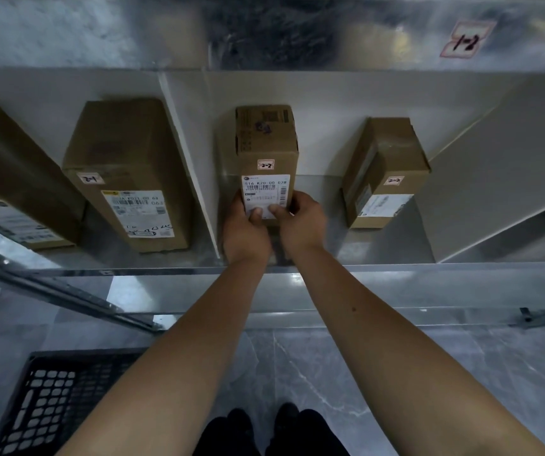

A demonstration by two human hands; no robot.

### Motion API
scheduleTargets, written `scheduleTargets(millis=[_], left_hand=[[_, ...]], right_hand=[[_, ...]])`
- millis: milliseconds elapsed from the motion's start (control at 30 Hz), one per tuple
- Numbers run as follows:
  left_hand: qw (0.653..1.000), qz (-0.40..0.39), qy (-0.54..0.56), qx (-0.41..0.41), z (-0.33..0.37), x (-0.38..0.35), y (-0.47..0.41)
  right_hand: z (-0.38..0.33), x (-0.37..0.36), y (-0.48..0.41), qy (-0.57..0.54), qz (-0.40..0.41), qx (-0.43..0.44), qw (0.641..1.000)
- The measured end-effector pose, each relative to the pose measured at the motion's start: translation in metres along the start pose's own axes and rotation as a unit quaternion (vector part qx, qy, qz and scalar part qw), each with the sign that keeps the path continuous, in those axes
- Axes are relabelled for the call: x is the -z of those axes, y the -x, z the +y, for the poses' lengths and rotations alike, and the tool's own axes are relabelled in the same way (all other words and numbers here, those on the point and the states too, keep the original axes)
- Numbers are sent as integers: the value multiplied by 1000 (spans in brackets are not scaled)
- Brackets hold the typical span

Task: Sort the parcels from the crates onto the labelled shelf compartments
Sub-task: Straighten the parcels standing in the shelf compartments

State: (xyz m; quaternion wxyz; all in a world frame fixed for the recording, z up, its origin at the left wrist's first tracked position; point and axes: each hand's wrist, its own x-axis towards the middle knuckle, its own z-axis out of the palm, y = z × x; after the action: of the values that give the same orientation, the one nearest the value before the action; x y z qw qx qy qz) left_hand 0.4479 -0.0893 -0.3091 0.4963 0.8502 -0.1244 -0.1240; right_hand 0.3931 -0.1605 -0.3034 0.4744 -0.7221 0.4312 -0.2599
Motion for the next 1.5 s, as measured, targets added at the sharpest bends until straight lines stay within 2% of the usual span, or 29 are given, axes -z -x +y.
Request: scheduleTargets(millis=[167, 300, 433, 533, 667, 933, 1033, 1167, 1233, 1333, 1400, 1500], left_hand=[[1000, -11, 20, 12, -2, 2, 3], [999, -3, 40, -1, 9, 13, 23], [998, -57, 28, 9, 4, 30, 57], [994, -67, 76, 52, -5, 48, 85], [990, -33, 113, 73, -13, 82, 108], [986, -17, 134, 100, -56, 162, 76], [989, -14, 121, 84, -70, 196, 49], [994, -16, 96, 45, -90, 226, -1], [996, -39, 63, 39, -93, 235, -22], [995, -91, 33, -20, -90, 237, -46], [991, -122, 14, -54, -92, 230, -62], [988, -144, 6, -59, -100, 218, -73]], right_hand=[[-4, 2, 4, -15, -15, -22, 1000], [-5, 6, 13, 1, -11, -97, 995], [-8, 21, 40, -21, -24, -150, 988], [-16, 31, 71, -17, -41, -141, 989], [-25, 22, 113, -21, -75, -124, 989], [-52, -54, 156, -22, -141, -91, 985], [-70, -89, 160, -17, -130, -81, 988], [-89, -131, 148, -24, -72, -60, 995], [-98, -147, 139, -7, -45, -54, 998], [-99, -161, 126, 12, -17, -67, 998], [-95, -164, 117, 10, -23, -69, 997], [-86, -166, 106, 28, -25, -72, 997]])
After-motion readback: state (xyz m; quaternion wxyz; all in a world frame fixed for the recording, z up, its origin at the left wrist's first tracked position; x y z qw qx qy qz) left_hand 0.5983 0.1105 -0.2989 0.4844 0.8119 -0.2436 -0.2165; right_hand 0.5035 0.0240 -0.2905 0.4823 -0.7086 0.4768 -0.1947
